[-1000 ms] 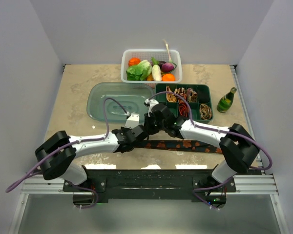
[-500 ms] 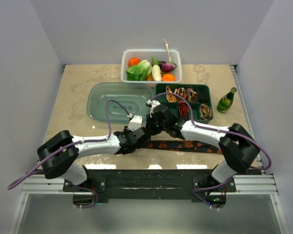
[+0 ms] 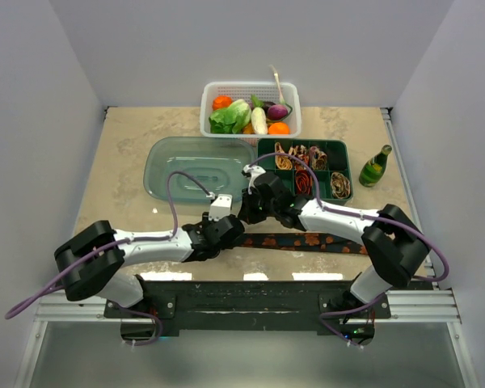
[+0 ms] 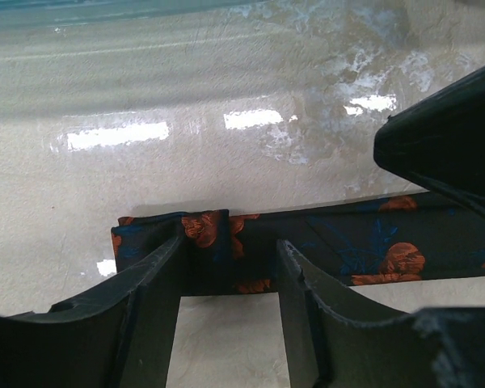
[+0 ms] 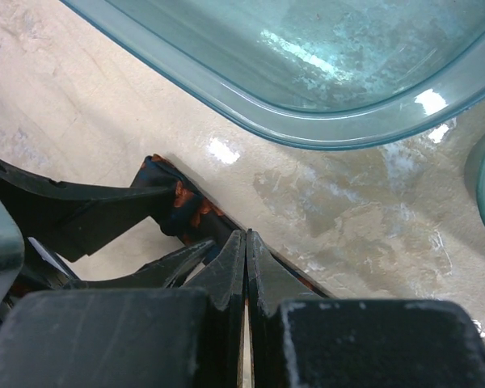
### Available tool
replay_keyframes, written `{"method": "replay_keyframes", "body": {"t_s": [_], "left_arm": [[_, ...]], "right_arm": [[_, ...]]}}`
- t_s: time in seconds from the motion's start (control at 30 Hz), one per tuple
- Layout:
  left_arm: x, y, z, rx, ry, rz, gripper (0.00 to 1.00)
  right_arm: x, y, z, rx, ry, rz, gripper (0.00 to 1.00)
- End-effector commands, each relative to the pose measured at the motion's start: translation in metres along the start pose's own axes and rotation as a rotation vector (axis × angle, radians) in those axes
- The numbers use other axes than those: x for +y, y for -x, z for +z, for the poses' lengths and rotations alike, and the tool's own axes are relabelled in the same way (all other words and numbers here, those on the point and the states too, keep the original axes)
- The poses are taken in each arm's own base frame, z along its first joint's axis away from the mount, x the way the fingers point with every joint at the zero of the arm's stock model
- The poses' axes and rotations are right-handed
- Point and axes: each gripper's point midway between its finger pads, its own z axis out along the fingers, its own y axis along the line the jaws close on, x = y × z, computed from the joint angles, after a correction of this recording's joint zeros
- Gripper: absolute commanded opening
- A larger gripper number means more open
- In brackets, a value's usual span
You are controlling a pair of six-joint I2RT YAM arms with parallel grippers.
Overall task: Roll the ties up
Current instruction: Roll the tie at the center of the board.
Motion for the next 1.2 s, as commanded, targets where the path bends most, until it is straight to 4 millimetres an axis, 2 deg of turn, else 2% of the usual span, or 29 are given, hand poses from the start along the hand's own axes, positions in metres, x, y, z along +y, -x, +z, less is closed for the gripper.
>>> {"method": "replay_keyframes", "body": {"t_s": [0.0, 0.2, 0.47, 0.6, 0.63, 0.7, 0.73, 0.8, 0.83, 1.03, 1.17], "left_arm": [[-0.015, 0.003, -0.002, -0.013, -0.073, -0.059, 0.53], [-0.015, 0.016, -0.016, -0.053, -0.11, -0.111, 0.53], [-0.013, 0.024, -0.029, -0.071, -0.16, -0.158, 0.53], [-0.013, 0.03, -0.034, -0.087, -0.202, -0.193, 0.52], [-0.014, 0.025, -0.033, -0.071, -0.218, -0.191, 0.51], [-0.016, 0.028, -0.032, -0.079, -0.253, -0.219, 0.5], [-0.016, 0.019, -0.03, -0.055, -0.271, -0.218, 0.5], [-0.017, 0.023, -0.028, -0.064, -0.301, -0.249, 0.5], [-0.015, 0.016, -0.025, -0.048, -0.306, -0.25, 0.5], [-0.012, 0.006, -0.018, -0.033, -0.352, -0.282, 0.49], [-0.021, 0.006, -0.019, -0.034, -0.397, -0.278, 0.48]], "right_arm": [[0.007, 0.003, 0.005, -0.006, 0.044, -0.016, 0.0], [0.01, 0.001, 0.007, 0.006, 0.072, -0.029, 0.0], [0.034, 0.006, 0.005, 0.009, 0.179, -0.029, 0.0], [0.043, 0.002, 0.007, 0.03, 0.214, -0.036, 0.0], [0.047, -0.001, 0.008, 0.043, 0.221, -0.041, 0.0], [0.051, -0.003, 0.01, 0.054, 0.228, -0.042, 0.0], [0.052, -0.007, 0.012, 0.062, 0.228, -0.044, 0.0], [0.051, -0.009, 0.014, 0.065, 0.221, -0.033, 0.0], [0.05, -0.011, 0.016, 0.07, 0.219, -0.031, 0.0], [0.045, -0.014, 0.016, 0.081, 0.201, -0.035, 0.0], [0.045, -0.016, 0.018, 0.086, 0.202, -0.036, 0.0]]}}
